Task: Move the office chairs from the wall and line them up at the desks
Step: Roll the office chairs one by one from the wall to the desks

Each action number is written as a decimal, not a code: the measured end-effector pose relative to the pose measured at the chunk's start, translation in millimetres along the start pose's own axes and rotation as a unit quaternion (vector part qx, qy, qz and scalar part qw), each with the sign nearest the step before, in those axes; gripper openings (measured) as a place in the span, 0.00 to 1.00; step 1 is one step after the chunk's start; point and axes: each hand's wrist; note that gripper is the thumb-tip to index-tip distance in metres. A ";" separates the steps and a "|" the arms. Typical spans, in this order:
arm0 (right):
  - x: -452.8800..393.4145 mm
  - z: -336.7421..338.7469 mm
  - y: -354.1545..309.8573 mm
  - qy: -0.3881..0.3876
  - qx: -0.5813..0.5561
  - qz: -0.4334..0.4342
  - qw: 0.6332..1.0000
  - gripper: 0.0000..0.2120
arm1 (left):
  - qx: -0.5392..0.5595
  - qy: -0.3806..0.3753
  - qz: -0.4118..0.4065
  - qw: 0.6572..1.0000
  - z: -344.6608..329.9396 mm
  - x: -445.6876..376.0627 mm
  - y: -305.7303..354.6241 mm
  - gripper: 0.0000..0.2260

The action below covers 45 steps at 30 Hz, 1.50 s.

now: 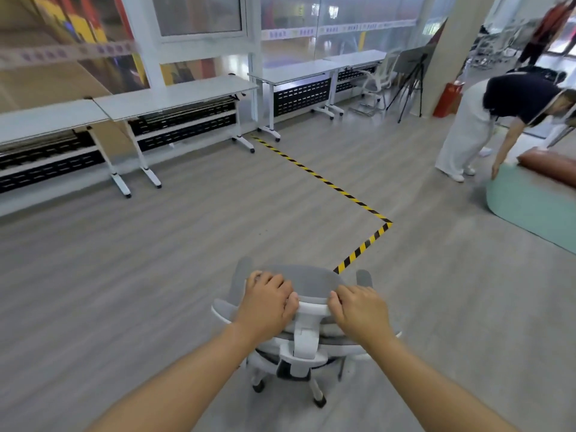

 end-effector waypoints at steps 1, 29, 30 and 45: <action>-18.2 -11.2 -7.6 0.000 0.002 0.004 1.000 0.18 | -0.001 -0.007 0.004 1.000 1.1 -11.5 -18.6 0.16; -486.8 -282.8 -103.5 0.024 -0.046 0.038 0.998 0.17 | -0.006 0.027 0.029 0.999 -19.0 -367.4 -419.5 0.13; -504.6 -292.6 -105.1 0.020 -0.044 0.036 0.998 0.17 | -0.006 0.028 0.026 0.999 -21.2 -383.2 -433.9 0.13; -765.7 -426.7 -143.9 0.034 -0.006 -0.053 0.998 0.16 | 0.026 -0.010 -0.073 0.997 -43.1 -632.5 -653.3 0.17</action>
Point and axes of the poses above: each hand's wrist, its own x-axis away from the middle knuckle, its own z-axis out of the back of the hand, y = z × x, and after that the axes turned 5 degrees about z, right-handed
